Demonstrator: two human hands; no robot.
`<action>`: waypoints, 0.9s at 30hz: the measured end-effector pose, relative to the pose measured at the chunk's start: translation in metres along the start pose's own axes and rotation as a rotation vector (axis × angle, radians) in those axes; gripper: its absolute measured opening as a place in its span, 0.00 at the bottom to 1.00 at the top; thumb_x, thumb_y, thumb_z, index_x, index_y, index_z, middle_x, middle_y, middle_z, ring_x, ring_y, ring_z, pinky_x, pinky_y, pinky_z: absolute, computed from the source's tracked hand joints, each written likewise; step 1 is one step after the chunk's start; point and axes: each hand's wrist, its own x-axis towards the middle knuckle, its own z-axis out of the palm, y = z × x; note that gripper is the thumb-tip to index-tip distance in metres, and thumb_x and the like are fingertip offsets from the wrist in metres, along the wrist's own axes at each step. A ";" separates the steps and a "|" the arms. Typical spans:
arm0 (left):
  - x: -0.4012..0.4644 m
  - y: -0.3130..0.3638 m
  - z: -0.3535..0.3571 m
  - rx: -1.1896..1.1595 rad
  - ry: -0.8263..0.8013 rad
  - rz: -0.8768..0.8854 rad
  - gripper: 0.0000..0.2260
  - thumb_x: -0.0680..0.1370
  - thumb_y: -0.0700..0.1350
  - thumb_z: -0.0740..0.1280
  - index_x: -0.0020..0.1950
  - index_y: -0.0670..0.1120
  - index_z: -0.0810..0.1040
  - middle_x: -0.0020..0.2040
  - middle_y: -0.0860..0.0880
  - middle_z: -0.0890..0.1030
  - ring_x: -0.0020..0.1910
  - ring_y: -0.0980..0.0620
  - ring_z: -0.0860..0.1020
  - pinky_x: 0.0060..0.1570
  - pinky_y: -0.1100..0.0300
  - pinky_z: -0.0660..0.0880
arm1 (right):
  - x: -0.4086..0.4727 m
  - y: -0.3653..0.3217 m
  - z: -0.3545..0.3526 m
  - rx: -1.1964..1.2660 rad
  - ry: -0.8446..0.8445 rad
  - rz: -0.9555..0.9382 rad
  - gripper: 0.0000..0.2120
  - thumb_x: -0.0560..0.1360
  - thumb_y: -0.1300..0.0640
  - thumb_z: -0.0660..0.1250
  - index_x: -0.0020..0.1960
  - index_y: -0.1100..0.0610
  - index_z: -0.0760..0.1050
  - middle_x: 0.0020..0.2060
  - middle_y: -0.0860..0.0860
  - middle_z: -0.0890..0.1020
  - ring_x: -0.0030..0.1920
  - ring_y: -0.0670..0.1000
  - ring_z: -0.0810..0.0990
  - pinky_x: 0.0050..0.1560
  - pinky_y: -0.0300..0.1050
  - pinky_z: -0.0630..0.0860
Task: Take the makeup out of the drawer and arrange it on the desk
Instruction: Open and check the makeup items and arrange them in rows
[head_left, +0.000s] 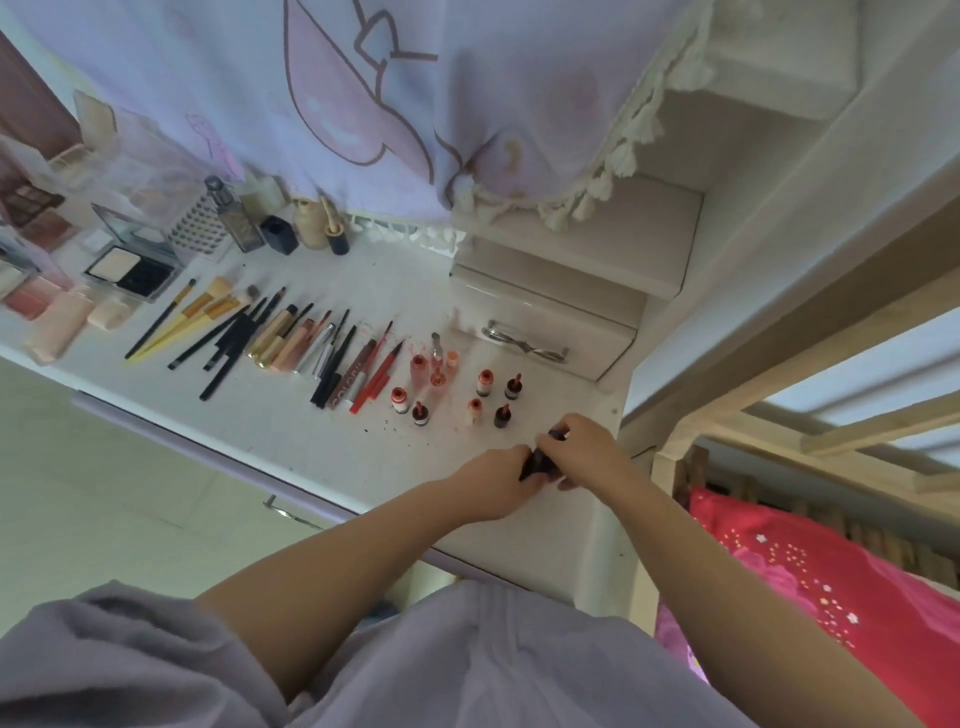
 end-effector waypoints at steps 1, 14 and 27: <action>-0.004 0.003 -0.004 -0.049 0.003 0.036 0.13 0.81 0.51 0.55 0.58 0.43 0.70 0.50 0.44 0.80 0.45 0.47 0.80 0.48 0.54 0.76 | -0.008 -0.002 -0.006 0.012 0.003 -0.047 0.09 0.77 0.52 0.63 0.47 0.58 0.70 0.38 0.52 0.80 0.35 0.50 0.81 0.30 0.39 0.77; -0.068 0.018 -0.042 0.237 0.239 0.353 0.12 0.82 0.51 0.53 0.55 0.45 0.70 0.32 0.57 0.67 0.31 0.54 0.68 0.35 0.59 0.62 | -0.061 -0.035 -0.042 0.127 -0.487 -0.359 0.19 0.81 0.47 0.57 0.35 0.56 0.67 0.25 0.48 0.65 0.25 0.46 0.57 0.24 0.36 0.55; -0.069 -0.025 -0.051 -0.023 0.031 0.146 0.07 0.82 0.50 0.54 0.52 0.48 0.66 0.44 0.48 0.74 0.40 0.51 0.71 0.42 0.57 0.70 | -0.055 -0.004 -0.049 0.333 -0.466 -0.148 0.09 0.80 0.59 0.61 0.60 0.56 0.73 0.51 0.52 0.83 0.51 0.48 0.82 0.46 0.42 0.80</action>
